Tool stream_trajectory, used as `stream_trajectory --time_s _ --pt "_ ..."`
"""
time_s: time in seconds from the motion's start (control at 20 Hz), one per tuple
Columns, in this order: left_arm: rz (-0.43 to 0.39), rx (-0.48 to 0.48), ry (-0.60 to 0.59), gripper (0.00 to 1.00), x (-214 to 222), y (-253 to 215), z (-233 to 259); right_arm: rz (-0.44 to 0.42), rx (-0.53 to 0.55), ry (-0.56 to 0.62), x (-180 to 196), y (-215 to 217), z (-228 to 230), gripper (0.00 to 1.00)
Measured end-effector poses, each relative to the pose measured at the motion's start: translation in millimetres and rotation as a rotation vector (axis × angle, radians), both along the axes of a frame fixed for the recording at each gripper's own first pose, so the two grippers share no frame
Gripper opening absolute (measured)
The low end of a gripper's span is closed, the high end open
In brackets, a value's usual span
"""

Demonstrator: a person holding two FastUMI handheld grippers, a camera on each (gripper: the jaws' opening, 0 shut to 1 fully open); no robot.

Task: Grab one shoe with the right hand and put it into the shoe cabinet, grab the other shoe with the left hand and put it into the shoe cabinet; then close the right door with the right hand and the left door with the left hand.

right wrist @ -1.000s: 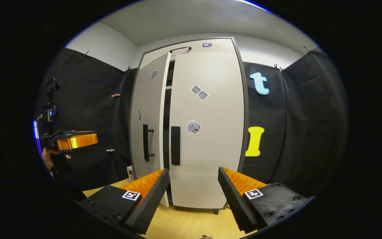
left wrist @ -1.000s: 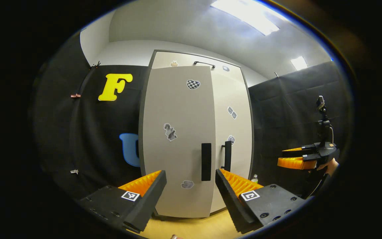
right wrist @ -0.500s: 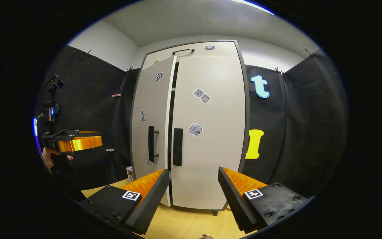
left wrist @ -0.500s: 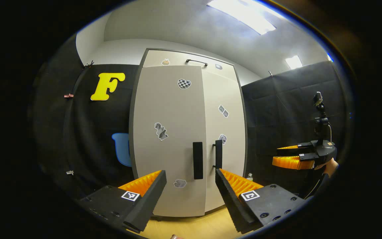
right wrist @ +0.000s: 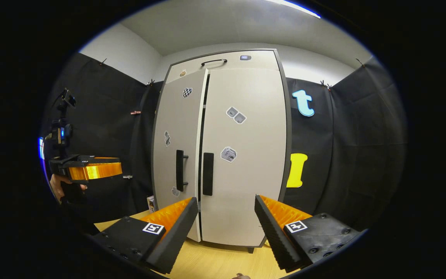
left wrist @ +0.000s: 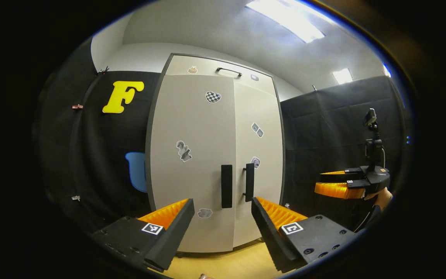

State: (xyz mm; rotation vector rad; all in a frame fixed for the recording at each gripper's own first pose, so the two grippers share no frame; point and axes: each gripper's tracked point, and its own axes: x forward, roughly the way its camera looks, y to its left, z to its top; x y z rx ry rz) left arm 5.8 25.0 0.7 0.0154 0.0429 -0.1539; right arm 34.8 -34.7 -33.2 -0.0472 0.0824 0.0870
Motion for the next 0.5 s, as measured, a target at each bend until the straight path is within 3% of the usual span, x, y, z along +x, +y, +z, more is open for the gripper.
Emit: stream_trajectory --time_s 0.5 --pt "0.016 -0.012 0.006 0.94 -0.2 2.6 0.7 -0.011 -0.002 -0.003 4.0 -1.4 0.6 0.97"
